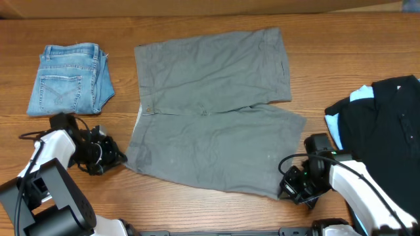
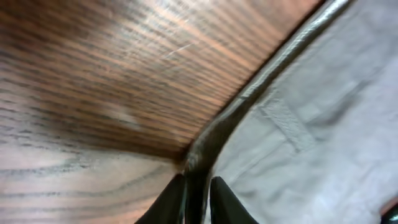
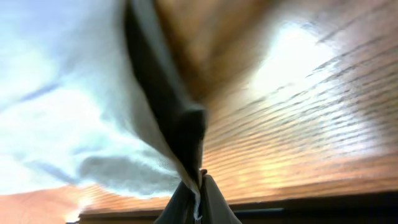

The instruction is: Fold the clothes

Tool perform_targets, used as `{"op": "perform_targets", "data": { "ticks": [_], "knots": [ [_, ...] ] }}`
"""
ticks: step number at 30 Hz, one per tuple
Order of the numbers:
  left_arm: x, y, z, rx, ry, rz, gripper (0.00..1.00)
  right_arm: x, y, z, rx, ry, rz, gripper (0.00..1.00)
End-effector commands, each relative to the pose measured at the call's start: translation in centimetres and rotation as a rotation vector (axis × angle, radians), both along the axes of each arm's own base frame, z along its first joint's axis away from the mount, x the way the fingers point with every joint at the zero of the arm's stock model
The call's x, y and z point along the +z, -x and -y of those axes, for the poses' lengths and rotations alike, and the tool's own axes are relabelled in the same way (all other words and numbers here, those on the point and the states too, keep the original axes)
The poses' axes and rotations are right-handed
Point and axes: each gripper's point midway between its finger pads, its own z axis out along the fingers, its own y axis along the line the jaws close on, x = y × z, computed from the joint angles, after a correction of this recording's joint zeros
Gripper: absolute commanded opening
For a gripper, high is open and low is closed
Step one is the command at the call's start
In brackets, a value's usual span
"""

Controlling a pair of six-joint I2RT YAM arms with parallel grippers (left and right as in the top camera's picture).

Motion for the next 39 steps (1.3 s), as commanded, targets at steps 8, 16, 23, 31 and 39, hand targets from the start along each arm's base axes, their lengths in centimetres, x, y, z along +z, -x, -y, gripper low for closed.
{"op": "perform_targets", "data": {
  "ticks": [8,16,23,31,39],
  "knots": [
    [8.6,-3.3,-1.1,-0.004,-0.068,0.198,0.11,10.8,-7.1,0.3,-0.001,0.025,0.425,0.04],
    [11.7,-2.1,-2.7,0.014,-0.227,0.242,0.38,15.5,-9.1,1.2,-0.007,0.082,0.549,0.04],
    [9.0,0.1,-1.3,0.078,-0.151,0.121,0.51,15.0,-9.2,1.2,-0.005,0.085,0.522,0.04],
    [3.9,2.1,2.7,0.079,0.033,0.117,0.55,14.4,-9.6,1.5,-0.006,0.110,0.502,0.04],
    [2.4,2.8,3.0,0.080,0.032,0.112,0.60,13.6,-9.7,1.5,-0.003,0.112,0.463,0.04]
  ]
}}
